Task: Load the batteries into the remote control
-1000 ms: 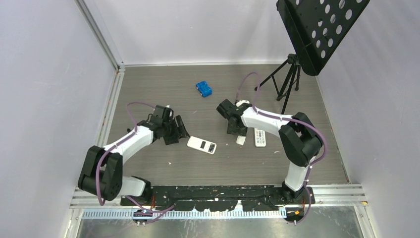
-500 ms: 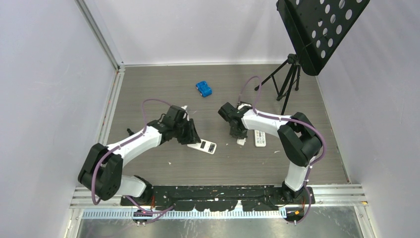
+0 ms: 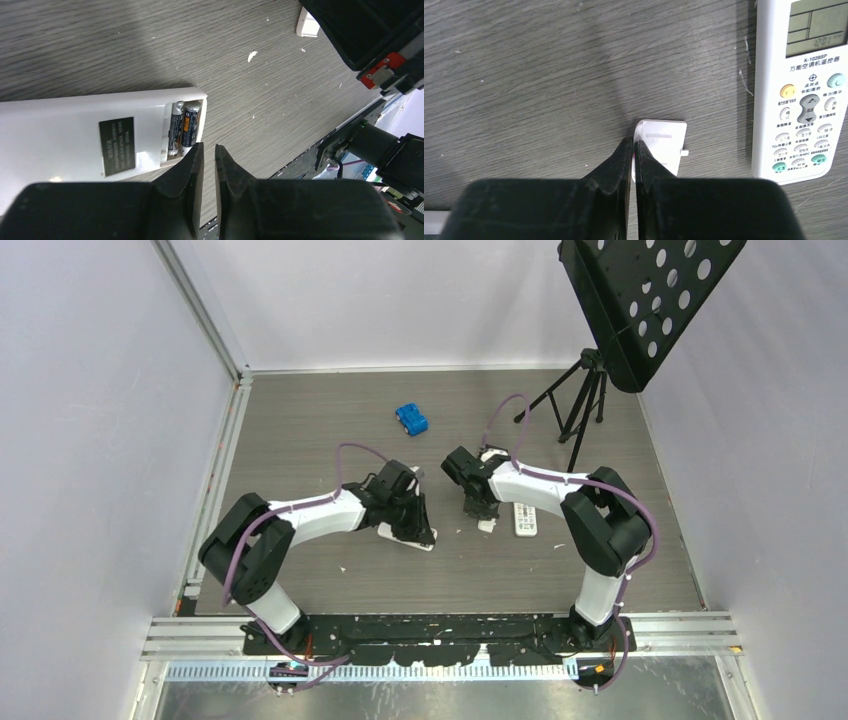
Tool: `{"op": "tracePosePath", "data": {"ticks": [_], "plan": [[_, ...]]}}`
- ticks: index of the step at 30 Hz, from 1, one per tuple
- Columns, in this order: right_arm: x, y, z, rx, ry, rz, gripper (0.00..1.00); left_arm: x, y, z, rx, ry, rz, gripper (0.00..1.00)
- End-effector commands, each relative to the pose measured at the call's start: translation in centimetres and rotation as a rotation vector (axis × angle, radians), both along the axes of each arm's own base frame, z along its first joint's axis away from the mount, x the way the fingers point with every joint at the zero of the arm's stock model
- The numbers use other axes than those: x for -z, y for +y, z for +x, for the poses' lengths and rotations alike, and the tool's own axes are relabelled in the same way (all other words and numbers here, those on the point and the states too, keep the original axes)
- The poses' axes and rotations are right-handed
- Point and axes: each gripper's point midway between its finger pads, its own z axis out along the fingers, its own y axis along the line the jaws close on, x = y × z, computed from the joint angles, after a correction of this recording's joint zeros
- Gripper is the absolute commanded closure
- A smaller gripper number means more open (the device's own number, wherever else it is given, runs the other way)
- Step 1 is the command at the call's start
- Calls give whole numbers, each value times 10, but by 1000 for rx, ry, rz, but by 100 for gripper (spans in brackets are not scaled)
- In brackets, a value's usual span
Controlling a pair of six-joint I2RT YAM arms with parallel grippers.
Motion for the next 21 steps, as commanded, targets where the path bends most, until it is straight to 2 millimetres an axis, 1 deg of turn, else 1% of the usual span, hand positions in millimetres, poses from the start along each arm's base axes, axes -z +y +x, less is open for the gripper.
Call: {"op": "tracePosePath", "data": {"ticks": [1,6,14,21], "plan": [[7,2,1,10,-9,27,90,-11,-18,17,-3,-54,-43,87],[9,1,0,10,-7,28,92,-9,-20,19,-4,-56,-37,92],[12,2,-1,8,-1,32,93,-7,-17,20,-10,-61,-11,100],[15,3,-3,5,5,38,94,-5,-12,21,-8,-73,23,100]]}}
